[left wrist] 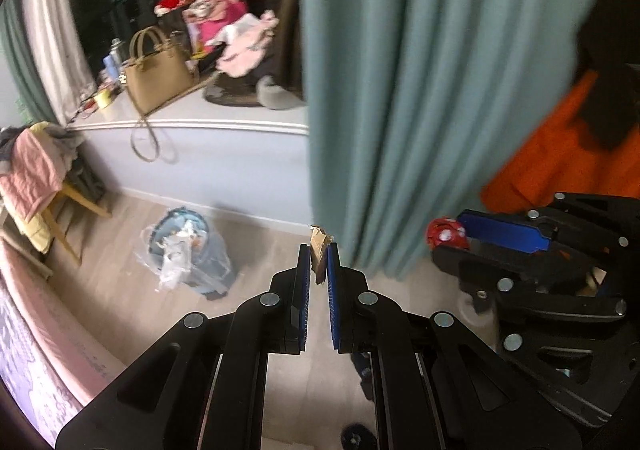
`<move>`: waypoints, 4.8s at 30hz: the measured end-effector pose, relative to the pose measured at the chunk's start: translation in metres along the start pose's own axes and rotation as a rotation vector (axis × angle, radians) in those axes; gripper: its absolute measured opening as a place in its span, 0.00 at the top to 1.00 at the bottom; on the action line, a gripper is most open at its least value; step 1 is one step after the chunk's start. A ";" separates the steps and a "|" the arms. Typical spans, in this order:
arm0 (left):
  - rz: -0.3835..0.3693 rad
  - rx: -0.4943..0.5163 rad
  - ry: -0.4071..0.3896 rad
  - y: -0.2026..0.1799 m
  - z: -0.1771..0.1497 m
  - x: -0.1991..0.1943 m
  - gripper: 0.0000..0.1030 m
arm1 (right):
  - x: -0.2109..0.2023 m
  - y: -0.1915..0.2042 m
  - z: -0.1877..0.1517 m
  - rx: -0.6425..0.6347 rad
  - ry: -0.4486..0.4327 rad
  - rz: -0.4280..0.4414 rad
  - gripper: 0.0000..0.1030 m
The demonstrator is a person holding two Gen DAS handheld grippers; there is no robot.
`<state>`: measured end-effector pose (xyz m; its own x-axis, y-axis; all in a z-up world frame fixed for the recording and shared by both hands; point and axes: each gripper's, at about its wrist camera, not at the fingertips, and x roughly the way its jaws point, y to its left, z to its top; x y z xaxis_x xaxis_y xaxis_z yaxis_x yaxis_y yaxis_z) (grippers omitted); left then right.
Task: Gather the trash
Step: 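Carry the red wrapper and tan scrap with both tools toward the bin, then lower both tools into the bin and open them to drop the litter, then raise both open tools out of the bin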
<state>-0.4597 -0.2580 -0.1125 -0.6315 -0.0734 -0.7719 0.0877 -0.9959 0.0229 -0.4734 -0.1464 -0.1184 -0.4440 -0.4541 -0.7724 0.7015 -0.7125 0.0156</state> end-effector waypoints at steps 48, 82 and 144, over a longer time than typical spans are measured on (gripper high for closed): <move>0.254 -0.503 0.290 0.454 0.055 0.349 0.93 | 0.470 0.152 0.276 -0.432 0.277 0.317 0.76; 0.169 -0.519 0.491 0.513 -0.090 0.641 0.93 | 0.772 0.176 0.161 -0.560 0.435 0.413 0.76; 0.372 -0.520 0.250 0.463 0.081 0.277 0.06 | 0.444 0.147 0.318 -0.530 0.195 0.308 0.07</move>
<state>-0.6564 -0.7433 -0.2649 -0.2964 -0.3291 -0.8966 0.6626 -0.7469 0.0551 -0.7445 -0.6224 -0.2573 -0.1040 -0.4546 -0.8846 0.9831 -0.1815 -0.0223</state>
